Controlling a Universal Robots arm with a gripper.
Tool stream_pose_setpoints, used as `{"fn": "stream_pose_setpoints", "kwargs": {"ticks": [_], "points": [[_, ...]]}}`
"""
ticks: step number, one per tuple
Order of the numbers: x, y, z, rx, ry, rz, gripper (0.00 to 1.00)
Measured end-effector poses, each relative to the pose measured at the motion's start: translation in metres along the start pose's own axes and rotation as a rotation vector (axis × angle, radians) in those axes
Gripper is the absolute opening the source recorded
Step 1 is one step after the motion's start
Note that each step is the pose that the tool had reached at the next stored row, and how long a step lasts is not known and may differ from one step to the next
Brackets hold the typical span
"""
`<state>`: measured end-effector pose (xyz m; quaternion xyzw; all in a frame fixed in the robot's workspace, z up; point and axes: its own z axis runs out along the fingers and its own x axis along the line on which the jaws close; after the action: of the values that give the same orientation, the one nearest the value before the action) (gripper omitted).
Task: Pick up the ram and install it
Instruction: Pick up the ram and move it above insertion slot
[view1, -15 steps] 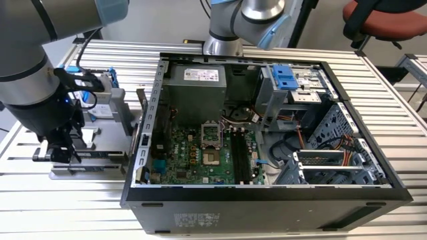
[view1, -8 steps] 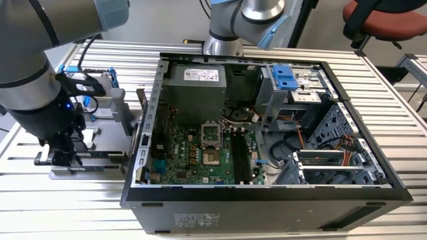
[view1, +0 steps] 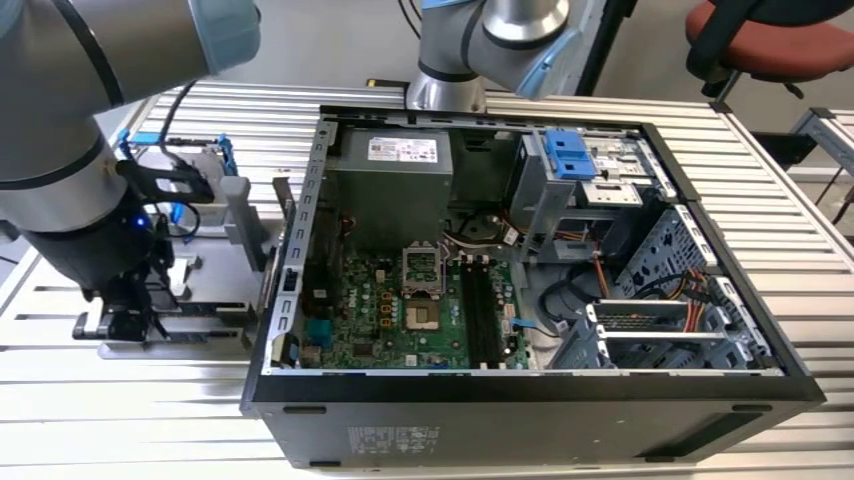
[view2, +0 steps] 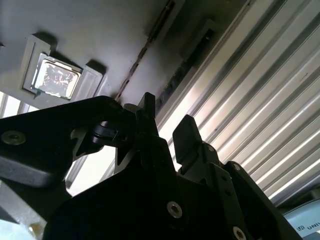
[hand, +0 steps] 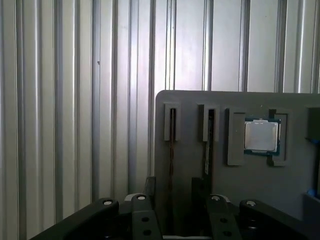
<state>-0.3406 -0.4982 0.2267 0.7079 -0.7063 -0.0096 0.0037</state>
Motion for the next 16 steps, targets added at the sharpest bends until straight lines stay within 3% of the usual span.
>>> {"fn": "stream_pose_setpoints", "kwargs": {"ticks": [16], "points": [[0.0004,-0.0051,0.0191,0.0003,-0.0002,0.027,1.0]]}}
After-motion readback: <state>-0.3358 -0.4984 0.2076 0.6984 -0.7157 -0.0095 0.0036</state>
